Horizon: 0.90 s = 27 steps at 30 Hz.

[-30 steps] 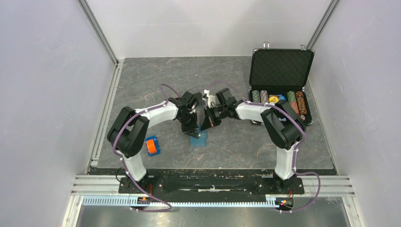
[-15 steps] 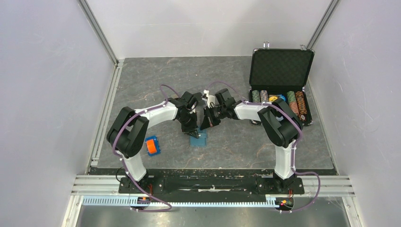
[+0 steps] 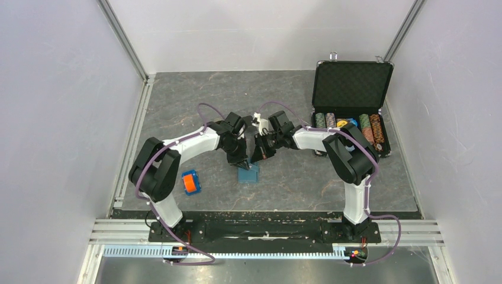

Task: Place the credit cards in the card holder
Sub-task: Close the card holder at the center of the board.

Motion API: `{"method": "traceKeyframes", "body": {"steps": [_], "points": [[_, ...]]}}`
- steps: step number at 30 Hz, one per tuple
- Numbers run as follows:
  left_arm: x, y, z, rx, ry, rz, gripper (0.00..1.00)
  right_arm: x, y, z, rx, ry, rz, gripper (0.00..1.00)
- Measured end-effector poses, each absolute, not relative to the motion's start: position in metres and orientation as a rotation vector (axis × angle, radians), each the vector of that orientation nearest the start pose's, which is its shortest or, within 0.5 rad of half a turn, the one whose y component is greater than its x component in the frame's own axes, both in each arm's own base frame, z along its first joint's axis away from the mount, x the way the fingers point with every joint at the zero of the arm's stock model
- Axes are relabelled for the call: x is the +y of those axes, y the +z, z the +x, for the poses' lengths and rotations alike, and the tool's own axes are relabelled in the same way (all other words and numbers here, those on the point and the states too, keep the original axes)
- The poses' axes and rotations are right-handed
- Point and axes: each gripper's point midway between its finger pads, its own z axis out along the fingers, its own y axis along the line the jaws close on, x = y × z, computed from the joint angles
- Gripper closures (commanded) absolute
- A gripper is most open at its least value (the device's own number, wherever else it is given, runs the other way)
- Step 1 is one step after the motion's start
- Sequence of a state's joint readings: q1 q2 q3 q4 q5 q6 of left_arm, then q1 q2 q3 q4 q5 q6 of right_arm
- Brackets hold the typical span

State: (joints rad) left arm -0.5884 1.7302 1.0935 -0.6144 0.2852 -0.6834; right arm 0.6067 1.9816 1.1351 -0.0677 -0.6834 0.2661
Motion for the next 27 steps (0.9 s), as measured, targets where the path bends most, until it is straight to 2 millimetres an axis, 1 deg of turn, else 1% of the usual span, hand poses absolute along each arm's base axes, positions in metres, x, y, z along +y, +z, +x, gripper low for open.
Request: {"method": "traceKeyframes", "body": {"steps": [4,11,27], "points": [[-0.250,0.044,0.242,2.977,-0.640,-0.076,0.98,0.340,0.026,0.281,2.484,1.200,-0.746,1.00],[-0.245,0.036,0.237,2.993,-0.635,-0.086,0.98,0.340,0.026,0.281,2.483,1.200,-0.748,1.00],[-0.249,0.030,0.234,3.011,-0.672,-0.082,0.98,0.340,0.027,0.281,2.481,1.200,-0.750,1.00]]}}
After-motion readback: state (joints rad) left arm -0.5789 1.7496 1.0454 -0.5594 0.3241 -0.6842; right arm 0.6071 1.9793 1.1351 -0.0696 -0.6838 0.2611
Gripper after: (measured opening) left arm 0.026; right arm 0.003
